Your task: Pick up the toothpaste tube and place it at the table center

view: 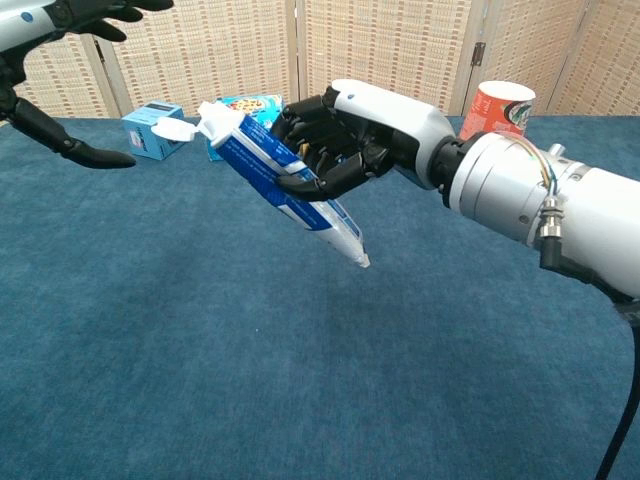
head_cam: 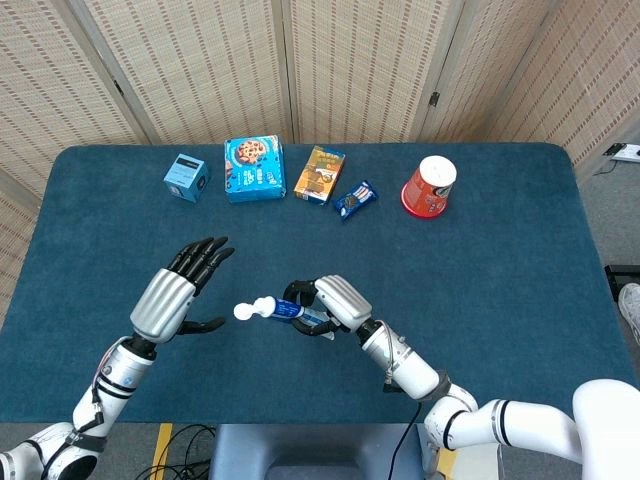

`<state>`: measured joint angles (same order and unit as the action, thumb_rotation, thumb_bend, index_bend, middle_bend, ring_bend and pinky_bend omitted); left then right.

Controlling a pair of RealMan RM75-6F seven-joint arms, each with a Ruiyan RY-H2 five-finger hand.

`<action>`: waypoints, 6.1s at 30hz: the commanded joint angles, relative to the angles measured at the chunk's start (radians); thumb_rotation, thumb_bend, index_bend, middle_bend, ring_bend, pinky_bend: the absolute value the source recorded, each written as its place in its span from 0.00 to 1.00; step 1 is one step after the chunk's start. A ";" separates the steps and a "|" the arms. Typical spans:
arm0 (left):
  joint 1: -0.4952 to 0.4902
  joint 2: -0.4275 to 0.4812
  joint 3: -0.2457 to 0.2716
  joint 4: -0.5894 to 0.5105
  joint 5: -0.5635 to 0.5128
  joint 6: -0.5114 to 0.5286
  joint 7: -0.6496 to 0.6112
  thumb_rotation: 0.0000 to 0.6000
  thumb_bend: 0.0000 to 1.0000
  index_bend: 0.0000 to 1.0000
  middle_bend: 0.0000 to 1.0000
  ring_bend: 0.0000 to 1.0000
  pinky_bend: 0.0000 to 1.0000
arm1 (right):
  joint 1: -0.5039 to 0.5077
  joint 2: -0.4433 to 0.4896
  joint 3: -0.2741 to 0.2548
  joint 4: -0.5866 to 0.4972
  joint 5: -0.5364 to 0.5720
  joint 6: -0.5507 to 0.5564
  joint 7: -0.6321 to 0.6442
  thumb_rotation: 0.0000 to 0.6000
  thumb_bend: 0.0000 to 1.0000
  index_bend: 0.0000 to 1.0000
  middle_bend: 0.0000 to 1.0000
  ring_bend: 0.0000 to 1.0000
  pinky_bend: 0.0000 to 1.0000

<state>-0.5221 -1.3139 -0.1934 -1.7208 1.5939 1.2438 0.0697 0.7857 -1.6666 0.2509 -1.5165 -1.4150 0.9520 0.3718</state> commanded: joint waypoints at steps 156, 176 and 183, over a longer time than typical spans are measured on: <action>-0.072 0.093 0.003 -0.087 -0.277 -0.089 -0.126 0.00 0.00 0.00 0.02 0.01 0.14 | 0.176 0.247 -0.100 -0.167 0.556 -0.188 -0.753 1.00 0.51 0.53 0.43 0.39 0.50; -0.005 0.136 0.008 -0.028 -0.393 -0.068 -0.059 0.61 0.00 0.00 0.01 0.02 0.14 | 0.031 0.467 -0.130 -0.290 0.392 -0.047 -0.588 1.00 0.40 0.00 0.02 0.05 0.25; 0.047 0.173 0.012 -0.046 -0.464 -0.001 0.040 1.00 0.00 0.00 0.00 0.02 0.14 | -0.162 0.605 -0.199 -0.308 0.170 0.135 -0.415 1.00 0.40 0.00 0.14 0.09 0.25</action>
<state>-0.4953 -1.1520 -0.1821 -1.7632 1.1387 1.2190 0.1026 0.7037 -1.1129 0.0885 -1.8156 -1.1610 1.0087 -0.1167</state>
